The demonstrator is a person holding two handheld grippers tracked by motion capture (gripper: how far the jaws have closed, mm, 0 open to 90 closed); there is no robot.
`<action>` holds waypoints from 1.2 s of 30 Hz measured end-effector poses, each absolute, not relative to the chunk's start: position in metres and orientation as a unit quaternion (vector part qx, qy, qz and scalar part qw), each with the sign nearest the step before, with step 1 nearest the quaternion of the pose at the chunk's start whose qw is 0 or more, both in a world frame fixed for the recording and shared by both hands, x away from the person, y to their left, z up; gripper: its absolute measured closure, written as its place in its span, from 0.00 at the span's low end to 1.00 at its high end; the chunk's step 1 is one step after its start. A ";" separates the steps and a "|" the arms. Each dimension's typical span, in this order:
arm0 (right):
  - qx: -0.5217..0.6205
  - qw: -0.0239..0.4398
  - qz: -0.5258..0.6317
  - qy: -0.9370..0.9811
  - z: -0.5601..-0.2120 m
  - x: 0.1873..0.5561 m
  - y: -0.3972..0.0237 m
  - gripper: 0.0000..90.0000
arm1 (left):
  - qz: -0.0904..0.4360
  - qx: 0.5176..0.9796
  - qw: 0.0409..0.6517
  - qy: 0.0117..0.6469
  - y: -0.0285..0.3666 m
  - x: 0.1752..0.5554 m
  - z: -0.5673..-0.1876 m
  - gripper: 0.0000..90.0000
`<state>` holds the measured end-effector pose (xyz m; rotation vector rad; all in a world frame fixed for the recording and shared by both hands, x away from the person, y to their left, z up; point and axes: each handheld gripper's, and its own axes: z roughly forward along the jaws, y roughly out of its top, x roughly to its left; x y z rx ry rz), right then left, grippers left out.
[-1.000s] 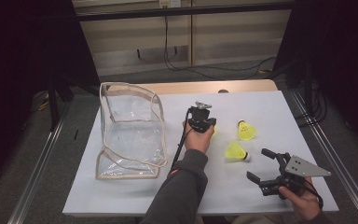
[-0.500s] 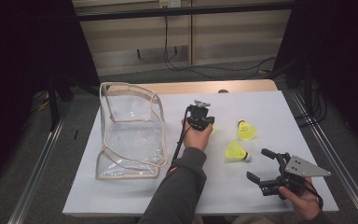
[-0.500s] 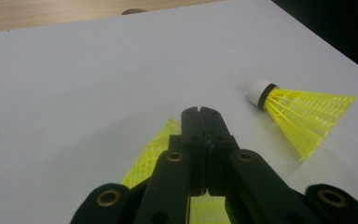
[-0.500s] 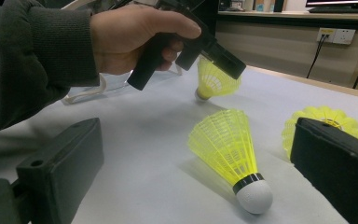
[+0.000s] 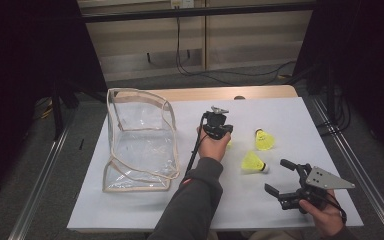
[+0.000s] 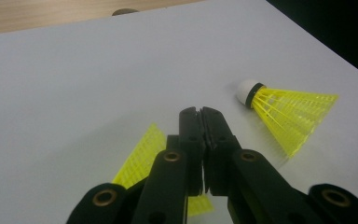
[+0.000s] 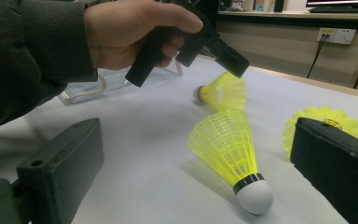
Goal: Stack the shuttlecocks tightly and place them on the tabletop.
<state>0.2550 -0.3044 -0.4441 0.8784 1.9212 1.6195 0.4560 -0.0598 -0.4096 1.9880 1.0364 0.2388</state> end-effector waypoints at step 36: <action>0.319 0.238 0.591 0.701 -0.444 0.255 -0.304 0.02 | 0.105 0.794 0.418 0.429 -0.040 0.459 -0.409 0.97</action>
